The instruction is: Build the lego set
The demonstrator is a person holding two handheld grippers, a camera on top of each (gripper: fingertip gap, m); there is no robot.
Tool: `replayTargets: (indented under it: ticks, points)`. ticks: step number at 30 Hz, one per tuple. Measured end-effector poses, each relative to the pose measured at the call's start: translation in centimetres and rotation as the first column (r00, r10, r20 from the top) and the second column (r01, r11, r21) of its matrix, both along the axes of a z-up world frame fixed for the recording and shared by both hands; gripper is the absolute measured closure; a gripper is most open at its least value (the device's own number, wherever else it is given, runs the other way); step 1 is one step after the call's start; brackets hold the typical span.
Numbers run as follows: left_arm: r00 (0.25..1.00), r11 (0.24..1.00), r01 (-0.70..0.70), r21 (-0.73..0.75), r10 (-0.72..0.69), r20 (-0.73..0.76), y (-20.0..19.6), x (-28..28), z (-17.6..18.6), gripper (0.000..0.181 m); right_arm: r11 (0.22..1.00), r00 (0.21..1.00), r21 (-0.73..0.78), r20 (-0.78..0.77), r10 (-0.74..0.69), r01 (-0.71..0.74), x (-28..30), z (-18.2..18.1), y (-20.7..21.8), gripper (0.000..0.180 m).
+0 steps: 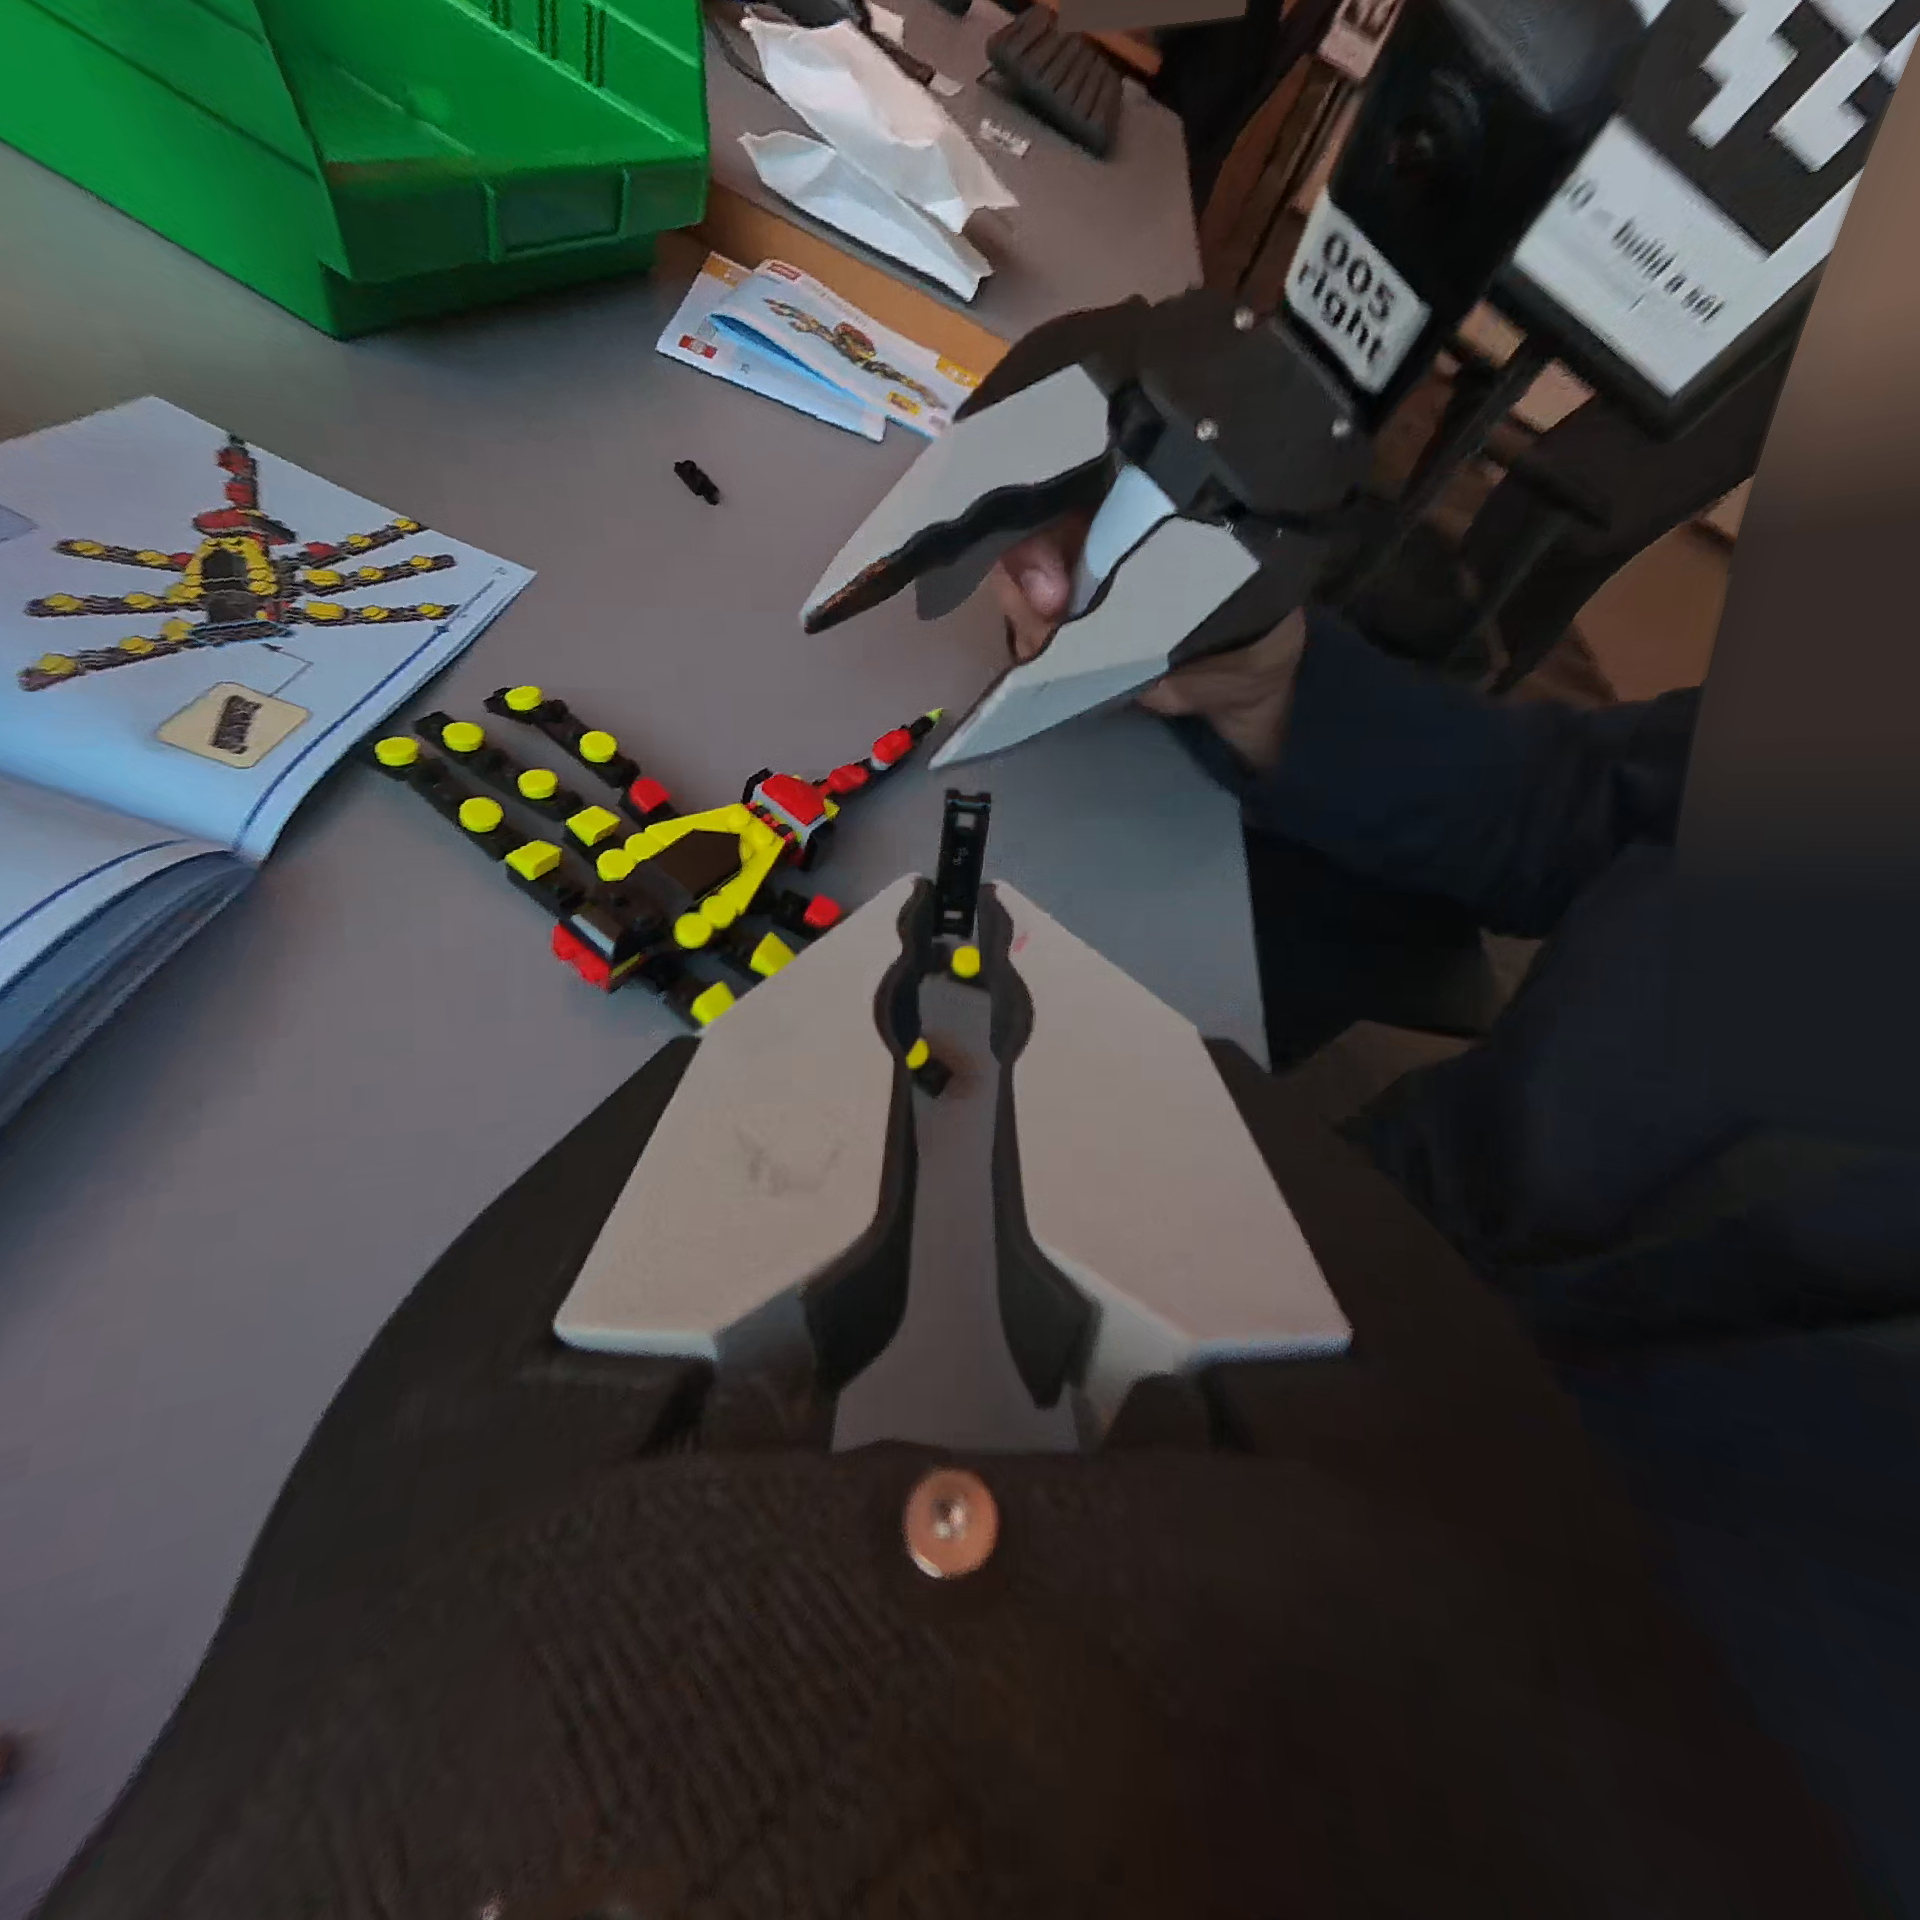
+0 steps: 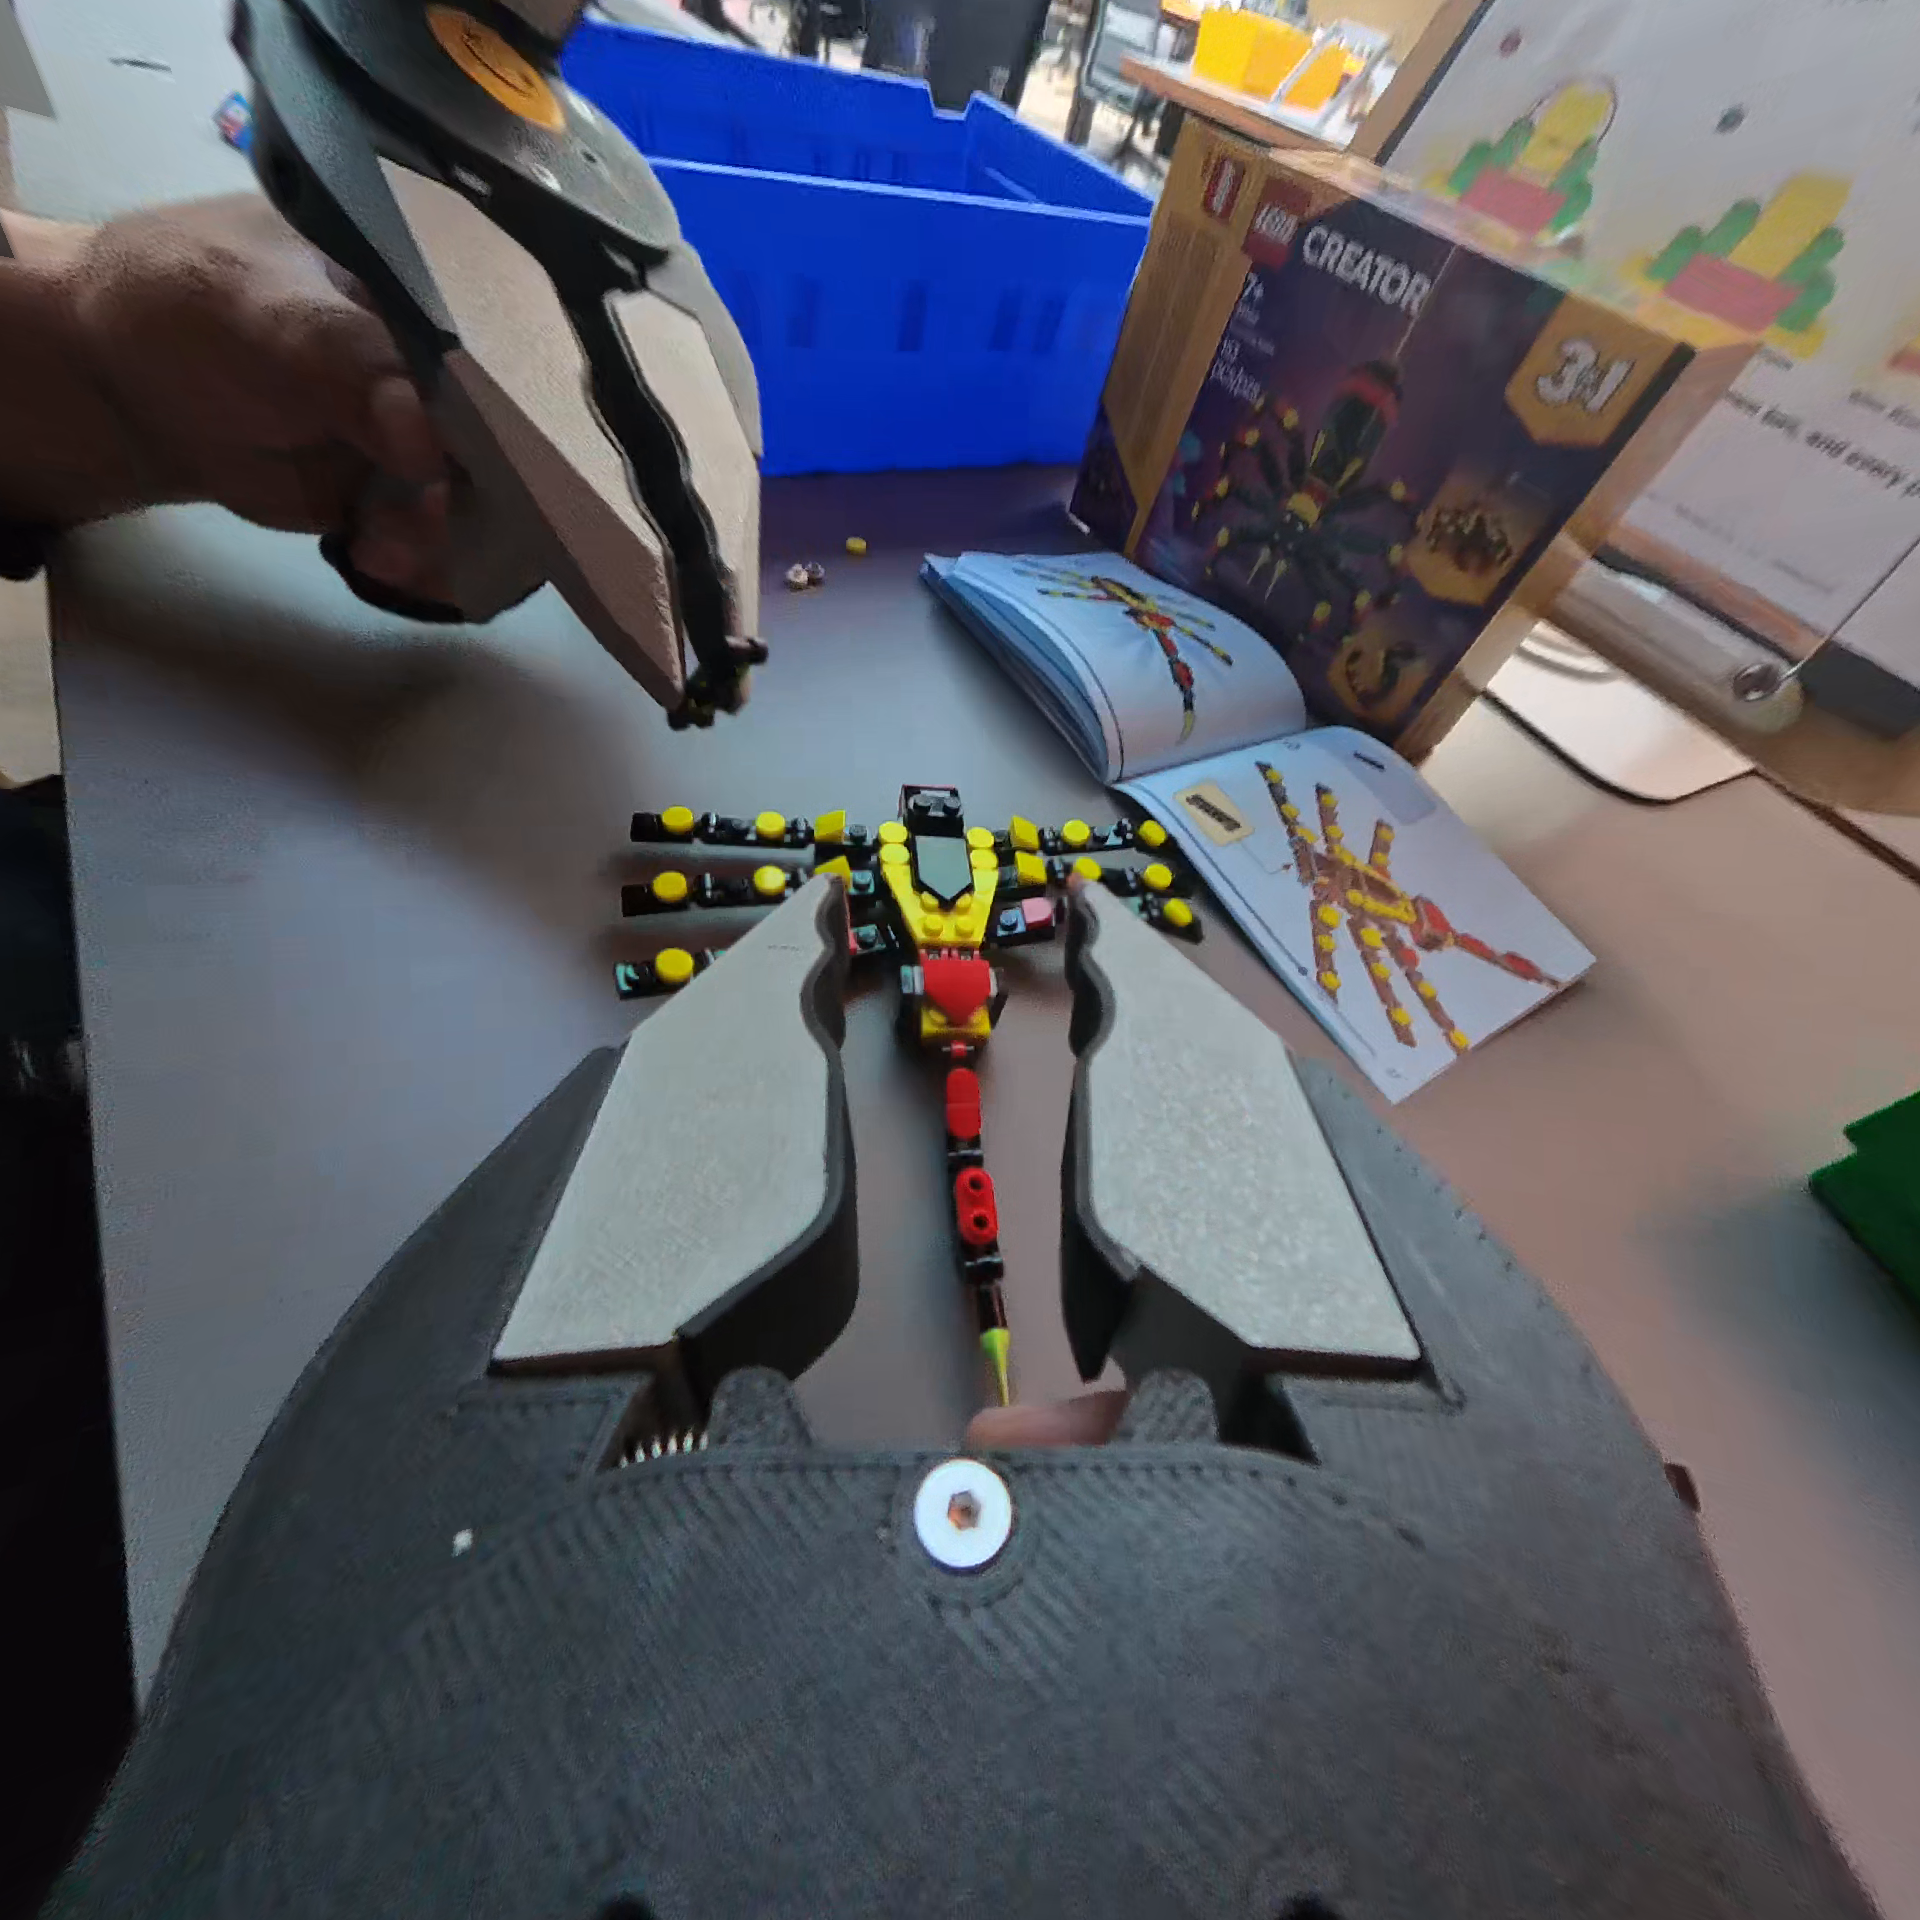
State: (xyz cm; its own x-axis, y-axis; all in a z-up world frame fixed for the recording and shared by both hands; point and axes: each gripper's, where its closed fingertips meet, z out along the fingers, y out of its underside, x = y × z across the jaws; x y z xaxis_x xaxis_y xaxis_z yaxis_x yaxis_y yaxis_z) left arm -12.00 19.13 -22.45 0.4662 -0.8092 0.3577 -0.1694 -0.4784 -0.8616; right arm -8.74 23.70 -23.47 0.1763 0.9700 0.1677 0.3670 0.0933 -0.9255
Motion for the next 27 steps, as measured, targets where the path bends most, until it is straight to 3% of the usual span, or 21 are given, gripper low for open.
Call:
replayTargets:
  ticks: [5, 9, 14, 17, 22, 27]
  points:
    - [0.980, 0.989, -0.056, 0.134, 0.080, -0.182, 0.3, -2.3, -1.2, 0.175, 0.995, 0.985, -0.094, 0.168, 0.037, -0.021, -0.8, -2.6, 0.6, 0.140]
    - [0.973, 0.985, -0.079, 0.152, 0.109, -0.201, 0.8, -3.3, -1.8, 0.175, 0.998, 0.922, -0.038, 0.384, 0.053, -0.042, -0.7, -5.7, 1.0, 0.150]
    - [0.962, 0.983, -0.089, 0.160, 0.127, -0.242, 1.3, -4.5, -2.9, 0.175, 0.997, 0.894, 0.029, 0.445, 0.051, -0.072, 1.0, -5.6, 2.0, 0.154]
    - [0.967, 0.986, -0.075, 0.146, 0.108, -0.232, 1.2, -4.0, -3.1, 0.175, 0.994, 0.872, 0.110, 0.489, -0.039, -0.017, 2.8, -5.5, 4.2, 0.152]
    - [0.962, 0.980, -0.085, 0.178, 0.127, -0.242, 1.6, -3.7, -3.0, 0.175, 0.997, 0.889, 0.071, 0.457, 0.001, -0.037, 3.1, -3.8, 3.8, 0.145]
    - [0.934, 0.925, -0.026, 0.380, 0.157, -0.320, 1.4, -3.8, -2.4, 0.175, 0.998, 0.950, -0.004, 0.307, 0.062, -0.064, 1.6, -1.0, 2.4, 0.144]
